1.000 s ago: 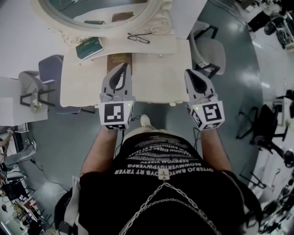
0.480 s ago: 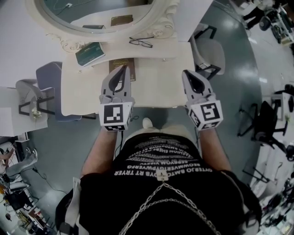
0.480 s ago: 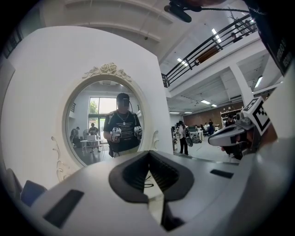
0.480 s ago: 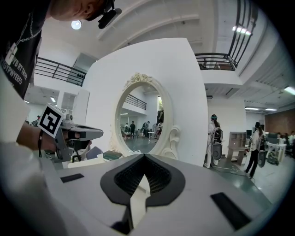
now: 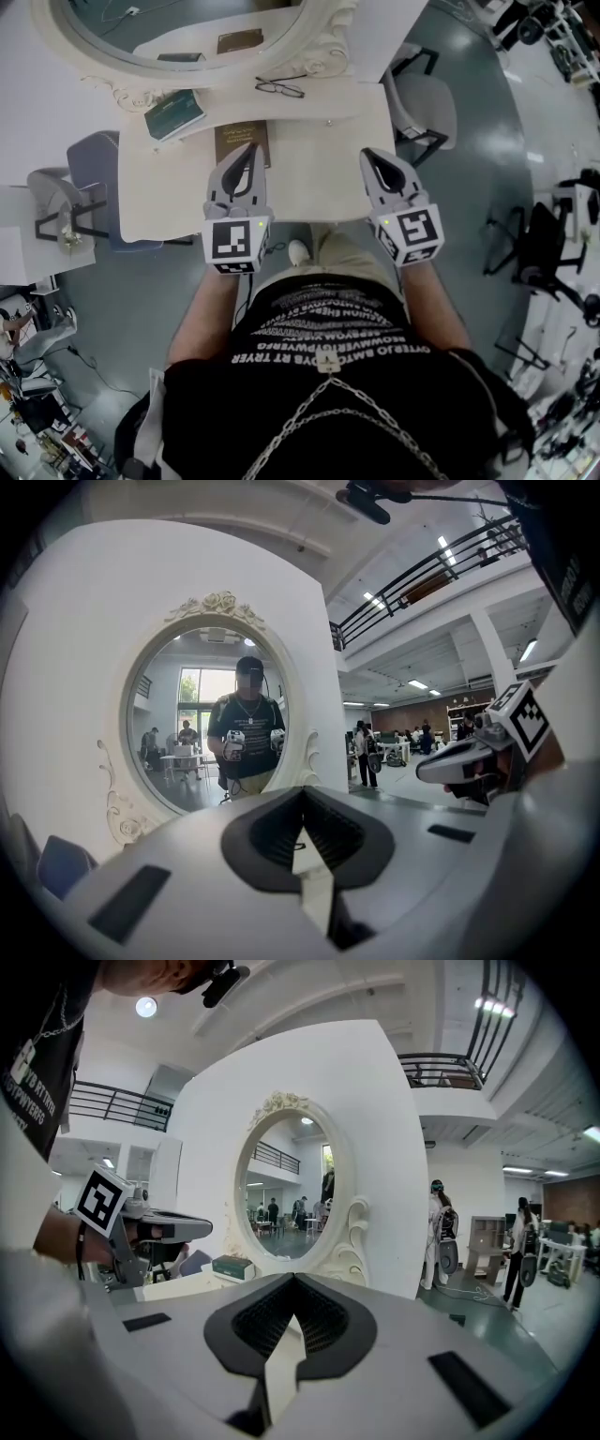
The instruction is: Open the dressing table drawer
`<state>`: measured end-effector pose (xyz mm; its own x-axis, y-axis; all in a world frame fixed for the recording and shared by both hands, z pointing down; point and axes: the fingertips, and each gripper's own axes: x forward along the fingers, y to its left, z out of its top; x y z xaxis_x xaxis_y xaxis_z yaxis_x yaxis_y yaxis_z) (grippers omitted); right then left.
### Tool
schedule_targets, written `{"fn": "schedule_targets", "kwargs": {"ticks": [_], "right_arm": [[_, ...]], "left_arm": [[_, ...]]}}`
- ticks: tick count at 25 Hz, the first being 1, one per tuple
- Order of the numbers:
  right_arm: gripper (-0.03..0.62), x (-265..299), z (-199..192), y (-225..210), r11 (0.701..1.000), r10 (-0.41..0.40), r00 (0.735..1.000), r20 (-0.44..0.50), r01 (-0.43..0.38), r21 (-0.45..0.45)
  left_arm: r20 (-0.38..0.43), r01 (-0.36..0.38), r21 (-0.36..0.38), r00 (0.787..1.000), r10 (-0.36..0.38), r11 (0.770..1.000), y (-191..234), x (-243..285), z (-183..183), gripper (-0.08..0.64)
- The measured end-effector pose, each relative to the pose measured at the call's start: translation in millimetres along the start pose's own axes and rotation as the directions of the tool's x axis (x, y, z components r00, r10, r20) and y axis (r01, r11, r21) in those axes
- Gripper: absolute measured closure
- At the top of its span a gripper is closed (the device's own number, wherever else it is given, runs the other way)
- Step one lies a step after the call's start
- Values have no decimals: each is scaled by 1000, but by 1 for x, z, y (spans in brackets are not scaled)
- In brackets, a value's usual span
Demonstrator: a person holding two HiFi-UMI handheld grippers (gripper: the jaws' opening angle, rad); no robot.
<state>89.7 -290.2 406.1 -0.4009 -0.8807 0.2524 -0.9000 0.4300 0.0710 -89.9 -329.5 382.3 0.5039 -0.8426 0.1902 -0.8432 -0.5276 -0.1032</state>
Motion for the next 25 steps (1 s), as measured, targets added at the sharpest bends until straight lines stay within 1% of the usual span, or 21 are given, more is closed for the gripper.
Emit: {"fn": "schedule_targets", "kwargs": {"ticks": [4,9,13,16,21,25], "right_arm": [[591,20,-20,-16,999,17,1000,-25,-17,28],[591,48,-41,-37,999,39,997,-71,-37,37],[591,65,-71,-49,998,47,991,-123,-40,57],[591,79,-96,-54,997,56,982,-180,-44,70],[591,101,-121,-54,993,93,965,-247,-71,96],[591,118,-144,-63,991,106,948,-300,-78,104]], "left_arm": [[-20,-19,4,1000,19,1000,2,16,-1,557],[-25,-33,8,999,33,999,3,41,5,557],[-52,-36,19,998,37,999,3,56,-4,557],[-74,-42,8,996,42,999,3,66,-14,557],[-105,-47,-7,993,46,999,2,77,-27,557],[-112,-71,-11,991,69,997,6,89,-28,557]]}}
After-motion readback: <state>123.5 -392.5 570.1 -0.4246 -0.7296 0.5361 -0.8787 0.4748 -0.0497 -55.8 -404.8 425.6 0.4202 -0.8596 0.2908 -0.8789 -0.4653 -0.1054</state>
